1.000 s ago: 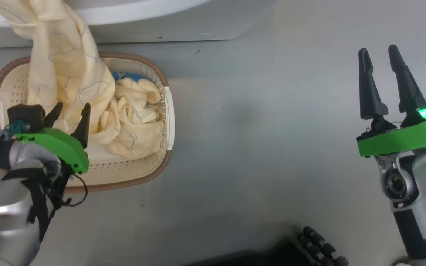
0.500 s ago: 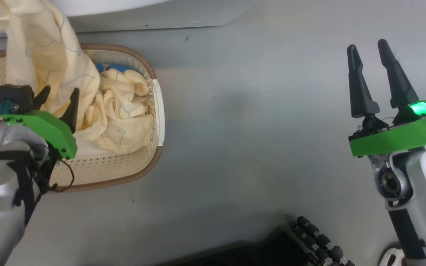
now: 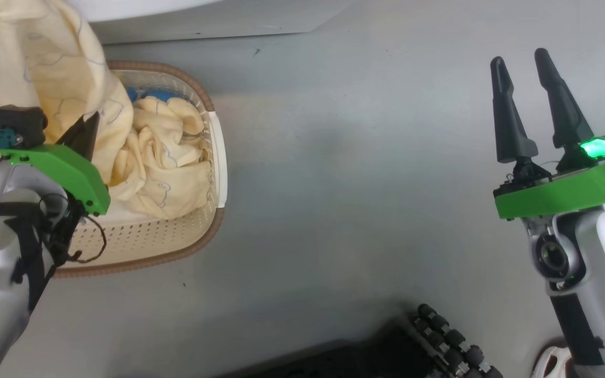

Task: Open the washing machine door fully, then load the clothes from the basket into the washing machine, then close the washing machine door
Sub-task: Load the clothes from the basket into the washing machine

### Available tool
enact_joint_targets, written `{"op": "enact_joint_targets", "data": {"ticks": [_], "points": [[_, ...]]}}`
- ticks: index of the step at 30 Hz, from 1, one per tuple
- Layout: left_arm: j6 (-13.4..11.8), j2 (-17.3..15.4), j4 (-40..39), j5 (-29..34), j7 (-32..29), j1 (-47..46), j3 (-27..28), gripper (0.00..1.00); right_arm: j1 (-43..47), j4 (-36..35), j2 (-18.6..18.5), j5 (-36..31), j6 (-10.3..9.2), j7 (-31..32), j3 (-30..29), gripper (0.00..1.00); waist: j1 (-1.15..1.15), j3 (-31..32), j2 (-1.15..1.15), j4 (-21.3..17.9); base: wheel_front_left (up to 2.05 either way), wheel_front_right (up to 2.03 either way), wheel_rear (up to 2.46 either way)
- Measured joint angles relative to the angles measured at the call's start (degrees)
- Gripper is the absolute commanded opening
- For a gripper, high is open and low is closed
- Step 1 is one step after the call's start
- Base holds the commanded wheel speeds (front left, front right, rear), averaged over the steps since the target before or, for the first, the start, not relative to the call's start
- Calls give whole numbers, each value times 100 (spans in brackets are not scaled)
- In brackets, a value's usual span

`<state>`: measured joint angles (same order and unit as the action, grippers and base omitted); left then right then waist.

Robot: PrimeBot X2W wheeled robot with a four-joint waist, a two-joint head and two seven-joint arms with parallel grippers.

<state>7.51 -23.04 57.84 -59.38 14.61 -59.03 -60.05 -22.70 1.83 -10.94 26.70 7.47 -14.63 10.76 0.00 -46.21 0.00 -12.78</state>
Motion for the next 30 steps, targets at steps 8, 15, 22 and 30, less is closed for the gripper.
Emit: {"op": "enact_joint_targets", "data": {"ticks": [8, 15, 22, 30], "points": [[0, 5, 91, -30, 0, -14, 593, 0, 0, -23, 65, -5, 0, 0, -125, 100, 0, 171, 0, 127, 0, 0, 0], [0, -8, -54, 250, 0, 342, 1532, 0, 0, 23, 151, 1, 0, 0, -118, 100, 0, 459, 0, 184, 0, 0, 0], [0, 22, -467, 970, 0, 545, 2672, 0, 2, 82, 224, 52, 0, 0, -119, 100, 0, 748, 0, 211, 0, 0, 0], [0, 327, -1154, 1647, 0, 1032, 3844, 0, 76, 204, 347, 154, 0, 0, -145, 100, 0, 1198, 0, 210, 0, 0, 0]]}}
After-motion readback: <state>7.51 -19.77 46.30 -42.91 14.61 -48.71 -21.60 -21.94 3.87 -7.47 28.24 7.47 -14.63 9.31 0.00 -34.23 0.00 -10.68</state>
